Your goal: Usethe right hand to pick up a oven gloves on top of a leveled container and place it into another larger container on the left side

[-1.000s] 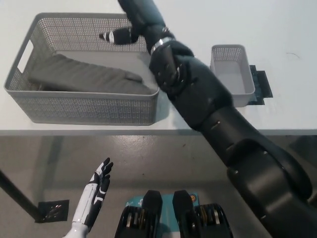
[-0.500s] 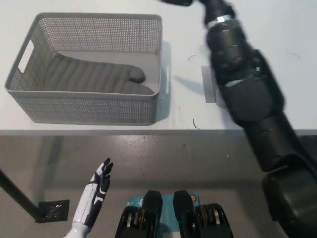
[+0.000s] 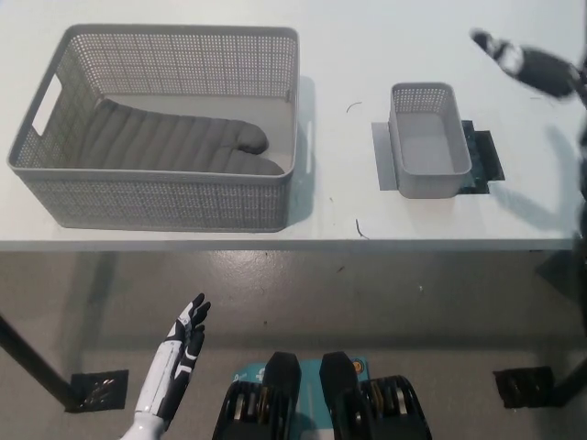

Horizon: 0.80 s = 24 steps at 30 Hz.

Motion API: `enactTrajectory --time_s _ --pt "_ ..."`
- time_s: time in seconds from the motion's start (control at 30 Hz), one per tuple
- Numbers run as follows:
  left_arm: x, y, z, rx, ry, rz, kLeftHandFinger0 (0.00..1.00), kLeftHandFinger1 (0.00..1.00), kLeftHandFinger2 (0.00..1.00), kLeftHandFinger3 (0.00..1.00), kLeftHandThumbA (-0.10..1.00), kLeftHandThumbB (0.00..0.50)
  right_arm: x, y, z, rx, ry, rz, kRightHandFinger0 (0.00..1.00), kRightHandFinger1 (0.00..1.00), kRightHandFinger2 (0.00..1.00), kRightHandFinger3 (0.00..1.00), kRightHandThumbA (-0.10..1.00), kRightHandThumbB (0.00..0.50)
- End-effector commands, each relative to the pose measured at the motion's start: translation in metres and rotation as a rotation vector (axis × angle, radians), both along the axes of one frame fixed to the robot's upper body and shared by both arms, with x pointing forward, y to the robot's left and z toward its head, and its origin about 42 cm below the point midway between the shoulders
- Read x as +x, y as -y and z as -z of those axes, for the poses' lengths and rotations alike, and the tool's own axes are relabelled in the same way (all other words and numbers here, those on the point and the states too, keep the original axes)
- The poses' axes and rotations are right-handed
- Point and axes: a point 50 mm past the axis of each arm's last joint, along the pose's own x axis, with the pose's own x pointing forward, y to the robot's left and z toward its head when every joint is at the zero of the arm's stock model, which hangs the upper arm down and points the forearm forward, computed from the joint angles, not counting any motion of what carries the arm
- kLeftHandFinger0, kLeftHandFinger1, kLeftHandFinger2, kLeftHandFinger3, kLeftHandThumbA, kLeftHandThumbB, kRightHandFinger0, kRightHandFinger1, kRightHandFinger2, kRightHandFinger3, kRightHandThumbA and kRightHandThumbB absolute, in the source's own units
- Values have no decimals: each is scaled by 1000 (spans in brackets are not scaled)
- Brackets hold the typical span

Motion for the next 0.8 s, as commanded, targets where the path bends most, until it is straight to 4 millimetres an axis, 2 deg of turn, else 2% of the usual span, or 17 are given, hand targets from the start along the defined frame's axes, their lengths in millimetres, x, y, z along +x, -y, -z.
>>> enactTrajectory --time_s 0.0,0.03,0.07,0.13,0.2,0.27,0.4,0.43,0.5,0.57,0.63,0.67,0.77 --pt "6 -1 -9 27 65 5 1000 1000 1000 1000 1000 151 -125 19 -13 26 245 -348 1000 1000 1000 1000 1000 359" --pt "6 -1 -10 28 66 5 1000 1000 1000 1000 1000 154 -126 17 1 30 198 -352 1000 1000 1000 1000 1000 377" --pt "6 -1 -10 23 65 5 1000 1000 1000 1000 1000 157 -126 13 11 29 175 -358 1000 1000 1000 1000 1000 343" --pt "10 0 -13 6 73 1 1000 1000 1000 1000 1000 159 -127 3 44 14 86 -383 1000 1000 1000 1000 1000 337" --pt "13 1 -15 1 80 -1 1000 1000 1000 1000 1000 159 -127 -4 60 -1 36 -393 1000 1000 1000 1000 1000 335" --pt "15 0 -18 0 86 4 1000 1000 1000 1000 1000 166 -129 -16 88 68 -106 -416 1000 1000 1000 1000 1000 345" --pt "18 -1 -22 4 96 5 1000 1000 1000 1000 1000 165 -130 -32 130 172 -330 -426 1000 1000 1000 1000 1000 257" --pt "18 -2 -23 1 97 6 1000 1000 1000 1000 1000 171 -131 -35 137 189 -357 -431 1000 1000 1000 1000 1000 235" --pt "19 -1 -23 -10 98 4 1000 1000 1000 1000 1000 173 -132 -41 149 258 -422 -458 1000 1000 1000 1000 1000 244" --pt "21 0 -24 -9 107 5 1000 1000 1000 1000 1000 166 -134 -48 163 331 -485 -467 1000 1000 1000 1000 1000 202" --pt "21 -1 -25 -1 110 5 1000 1000 1000 1000 1000 171 -134 -52 174 380 -511 -453 1000 1000 1000 1000 1000 217" --pt "21 -1 -25 -4 108 4 1000 1000 1000 1000 1000 170 -134 -54 182 406 -518 -444 1000 1000 1000 1000 1000 200" --pt "21 -3 -25 -10 114 0 1000 1000 1000 1000 1000 173 -130 -54 196 436 -525 -411 1000 1000 1000 1000 1000 211"
